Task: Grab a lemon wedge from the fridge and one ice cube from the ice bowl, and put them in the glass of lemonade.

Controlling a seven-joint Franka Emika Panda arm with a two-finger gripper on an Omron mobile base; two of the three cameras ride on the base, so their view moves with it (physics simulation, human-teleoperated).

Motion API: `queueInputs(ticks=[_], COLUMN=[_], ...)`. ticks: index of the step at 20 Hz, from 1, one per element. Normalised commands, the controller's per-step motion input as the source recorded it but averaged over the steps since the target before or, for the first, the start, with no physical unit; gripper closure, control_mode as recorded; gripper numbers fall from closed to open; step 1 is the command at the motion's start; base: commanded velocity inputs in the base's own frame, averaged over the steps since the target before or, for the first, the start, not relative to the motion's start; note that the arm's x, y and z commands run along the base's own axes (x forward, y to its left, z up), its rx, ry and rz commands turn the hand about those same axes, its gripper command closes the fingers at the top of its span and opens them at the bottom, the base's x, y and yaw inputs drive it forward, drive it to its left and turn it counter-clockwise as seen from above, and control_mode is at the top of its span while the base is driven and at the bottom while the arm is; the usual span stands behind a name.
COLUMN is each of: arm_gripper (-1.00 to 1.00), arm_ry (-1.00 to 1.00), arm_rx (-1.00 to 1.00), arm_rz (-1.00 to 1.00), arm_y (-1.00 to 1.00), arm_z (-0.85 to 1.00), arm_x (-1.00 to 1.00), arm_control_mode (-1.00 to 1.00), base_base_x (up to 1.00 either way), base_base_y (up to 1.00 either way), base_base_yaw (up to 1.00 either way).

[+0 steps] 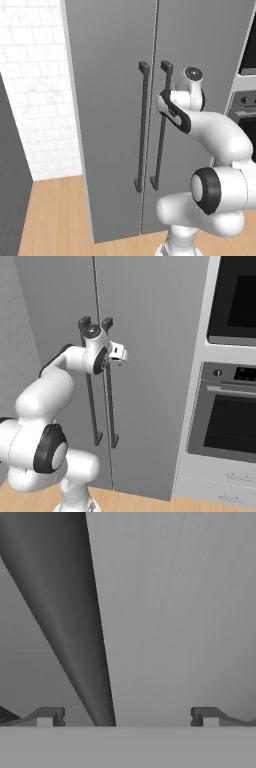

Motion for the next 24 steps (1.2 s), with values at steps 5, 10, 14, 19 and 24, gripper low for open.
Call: queueInputs(ticks=[5, 10, 14, 19, 24], arm_gripper=[-1.00, -1.00, -1.00, -1.00, 1.00], arm_ry=[-0.01, 0.00, 0.00, 0.00, 0.00], arm_rx=[0.00, 0.00, 0.00, 0.01, 0.00], arm_rz=[0.00, 0.00, 0.00, 0.00, 0.00], arm_y=[0.16, 0.00, 0.00, 0.00, 0.00], arm_z=[0.00, -0.09, -0.24, -0.19, -0.13], arm_x=[0.15, 0.51, 0.51, 0.25, 0.12], arm_control_mode=[-1.00, -1.00, -1.00, -1.00, -1.00], base_base_x=[0.00, 0.00, 0.00, 0.00, 0.00], base_base_y=[0.00, 0.00, 0.00, 0.00, 0.00], base_base_yaw=[0.00, 0.00, 0.00, 0.00, 0.00])
